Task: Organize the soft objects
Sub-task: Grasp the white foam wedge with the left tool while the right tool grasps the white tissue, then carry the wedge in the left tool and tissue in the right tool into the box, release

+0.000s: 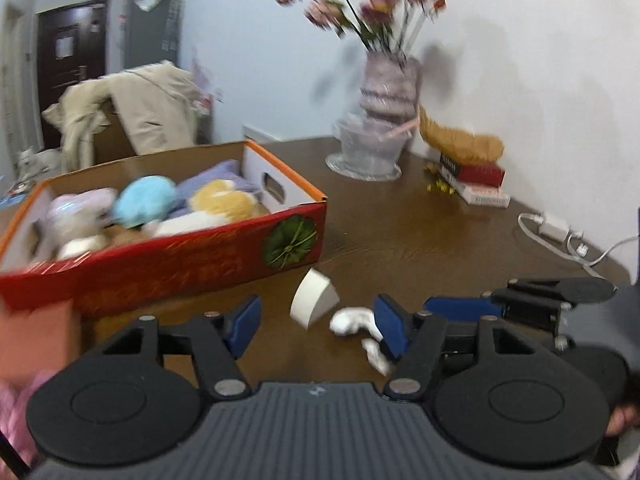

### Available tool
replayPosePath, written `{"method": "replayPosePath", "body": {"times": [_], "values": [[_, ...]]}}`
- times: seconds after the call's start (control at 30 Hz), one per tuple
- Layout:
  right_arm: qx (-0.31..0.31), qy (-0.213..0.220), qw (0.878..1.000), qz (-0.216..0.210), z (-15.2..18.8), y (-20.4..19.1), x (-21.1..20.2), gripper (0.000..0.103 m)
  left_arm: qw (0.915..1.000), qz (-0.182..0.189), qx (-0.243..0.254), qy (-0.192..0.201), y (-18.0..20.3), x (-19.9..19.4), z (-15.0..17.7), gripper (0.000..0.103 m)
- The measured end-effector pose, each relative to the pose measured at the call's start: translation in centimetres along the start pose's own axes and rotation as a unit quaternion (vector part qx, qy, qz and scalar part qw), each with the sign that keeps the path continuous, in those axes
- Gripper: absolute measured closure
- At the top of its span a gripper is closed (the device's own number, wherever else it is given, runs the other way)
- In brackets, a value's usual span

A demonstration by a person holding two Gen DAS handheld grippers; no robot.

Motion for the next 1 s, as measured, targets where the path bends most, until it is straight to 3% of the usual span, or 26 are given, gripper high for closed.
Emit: {"method": "replayPosePath", "body": {"times": [0.07,0.17,0.27,0.3,0.37,0.53,0.7,0.87,1.0], "values": [[-0.006,-0.014,1.000,-0.001,-0.1,0.1,1.4,0.069,0.9997,-0.001,0.018,-0.019,0.1,2.7,-0.6,0.038],[-0.003,-0.027,1.000,-0.005,-0.1,0.4,2.8,0.076,0.9984,0.000,0.041,-0.039,0.2,5.8,-1.0,0.040],[-0.007,-0.043,0.999,0.004,0.1,0.7,3.7,0.089,0.9974,0.015,0.032,-0.062,-0.1,7.7,-0.7,0.057],[-0.005,-0.046,0.999,0.004,0.2,0.9,3.8,0.090,0.9970,0.021,0.026,-0.070,-0.3,8.2,-0.4,0.070],[-0.002,-0.046,0.999,0.002,0.3,1.2,3.9,0.093,0.9967,0.028,0.020,-0.073,-0.4,8.5,-0.1,0.076],[-0.006,-0.044,0.999,0.005,0.3,1.4,4.1,0.095,0.9984,0.031,0.003,-0.048,-0.6,7.4,-0.3,0.082],[0.001,-0.022,1.000,-0.005,-1.2,1.4,2.2,0.095,0.9994,0.027,-0.018,0.013,-1.6,2.6,-2.6,0.083],[-0.014,0.041,0.998,-0.044,-6.5,0.0,0.1,0.095,0.9945,-0.035,-0.048,0.087,-6.4,-3.3,-5.1,0.082],[-0.028,0.048,0.995,-0.081,-11.7,-1.9,4.0,0.095,0.9873,-0.092,-0.083,0.099,-12.0,-4.1,-6.7,0.082]]}}
Point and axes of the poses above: each gripper's, at about its wrist camera, not at the fingertips, and x roughly the way its jaws point, y to its right, z to its underside, the point moved 8 cm from there along x, roughly the way its jaws point, and after that the axes turned 4 degrees about -x, right-handed, at the moved point
